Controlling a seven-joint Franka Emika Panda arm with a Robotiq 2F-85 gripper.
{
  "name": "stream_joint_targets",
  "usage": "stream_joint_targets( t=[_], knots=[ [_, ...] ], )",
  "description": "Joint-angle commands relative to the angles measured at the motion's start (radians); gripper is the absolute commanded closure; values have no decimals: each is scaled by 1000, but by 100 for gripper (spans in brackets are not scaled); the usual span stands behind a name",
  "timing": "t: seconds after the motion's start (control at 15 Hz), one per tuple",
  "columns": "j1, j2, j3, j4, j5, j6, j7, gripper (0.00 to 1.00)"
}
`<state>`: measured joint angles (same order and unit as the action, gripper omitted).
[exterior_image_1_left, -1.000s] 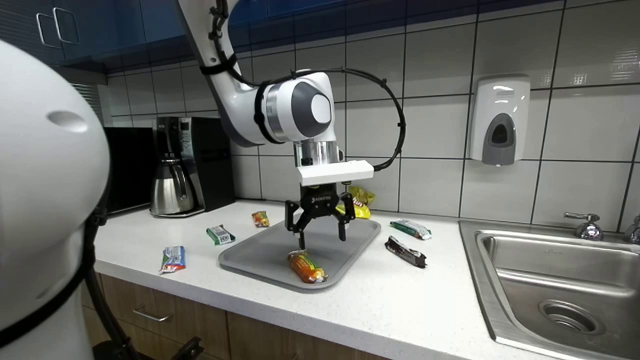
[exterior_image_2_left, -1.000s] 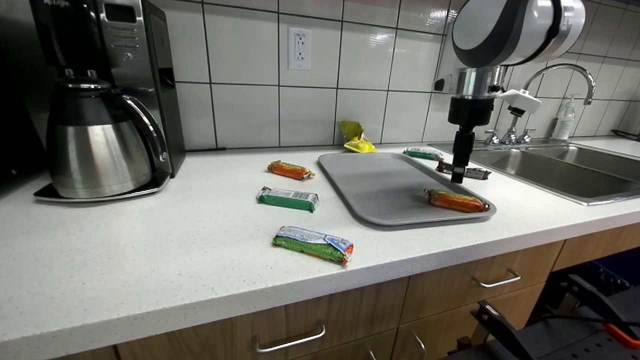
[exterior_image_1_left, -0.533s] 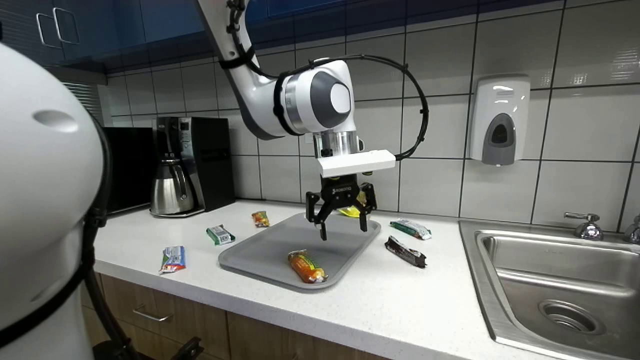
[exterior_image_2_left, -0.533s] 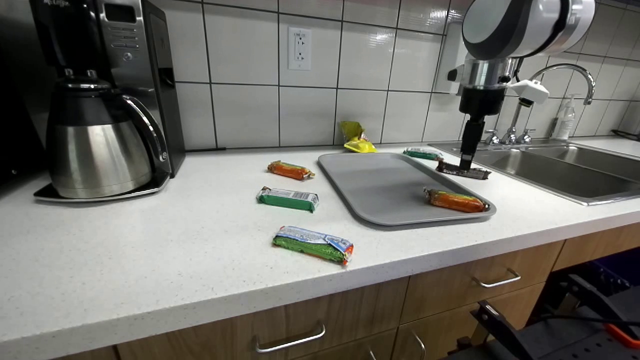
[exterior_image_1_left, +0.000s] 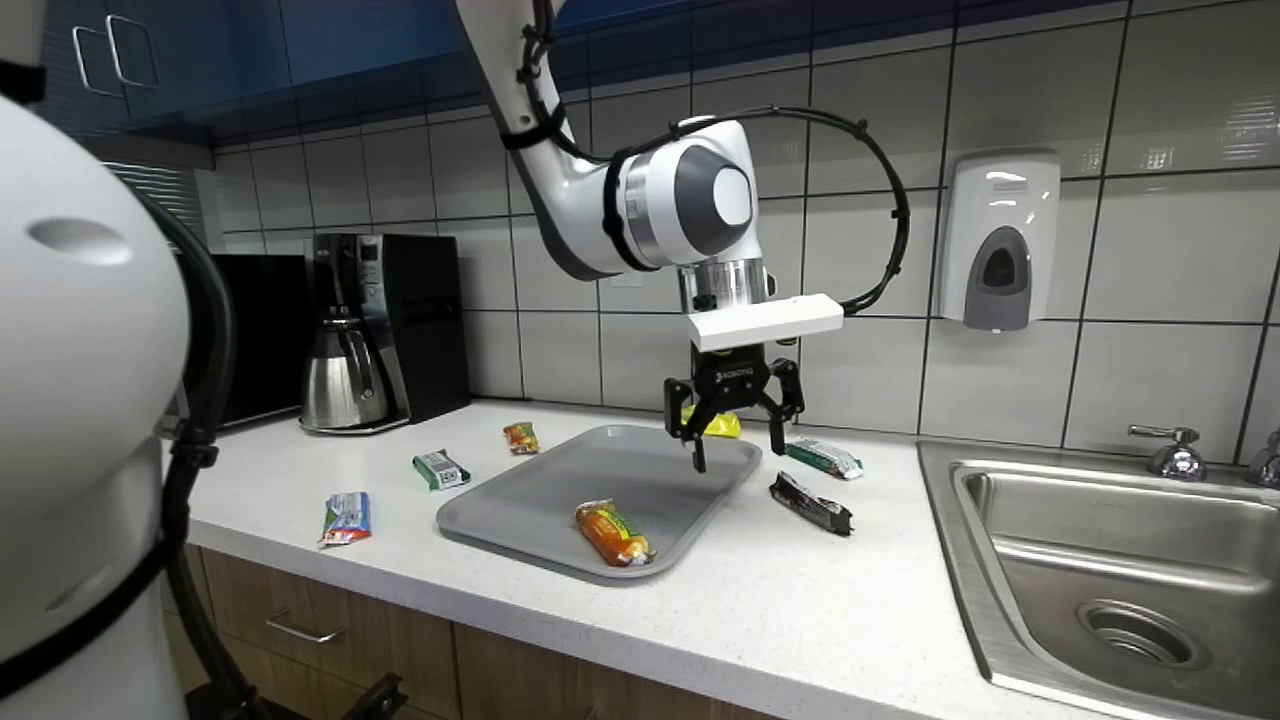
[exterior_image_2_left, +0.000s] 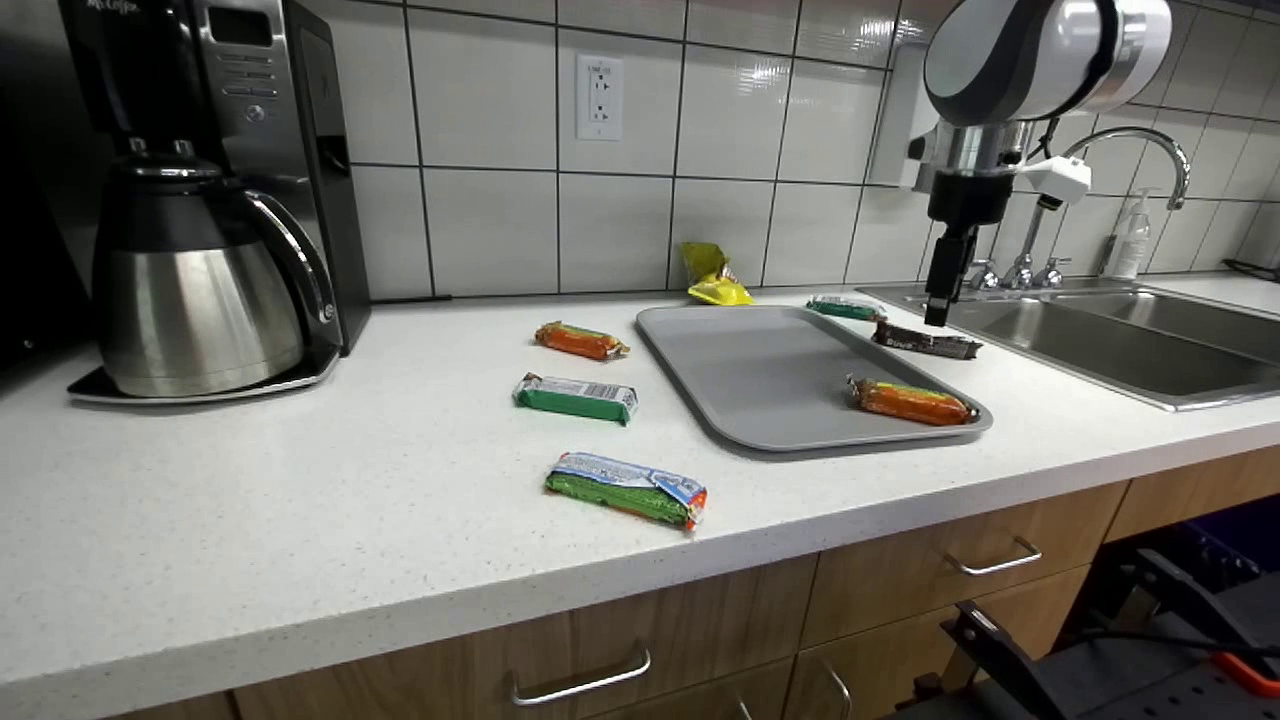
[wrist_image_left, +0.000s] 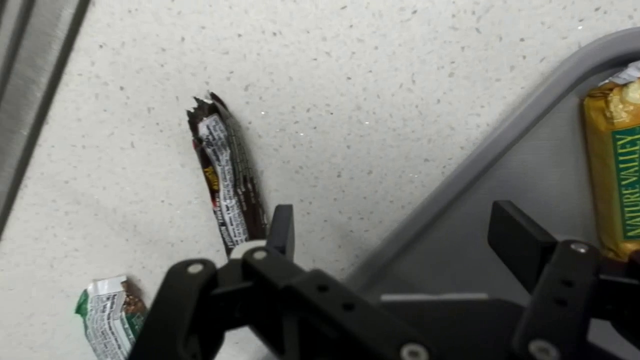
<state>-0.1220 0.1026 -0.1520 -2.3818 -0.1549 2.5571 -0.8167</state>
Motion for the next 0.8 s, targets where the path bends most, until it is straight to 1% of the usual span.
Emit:
stream_joint_targets(
  t=[0.0,0.4,0.73],
  knots=[
    [-39,109,3,135,8,-24,-16,0],
    [-86,267,20,321,23,-60,-9,0],
    [-105,367,33,431,12,-92,-4,0]
  ],
)
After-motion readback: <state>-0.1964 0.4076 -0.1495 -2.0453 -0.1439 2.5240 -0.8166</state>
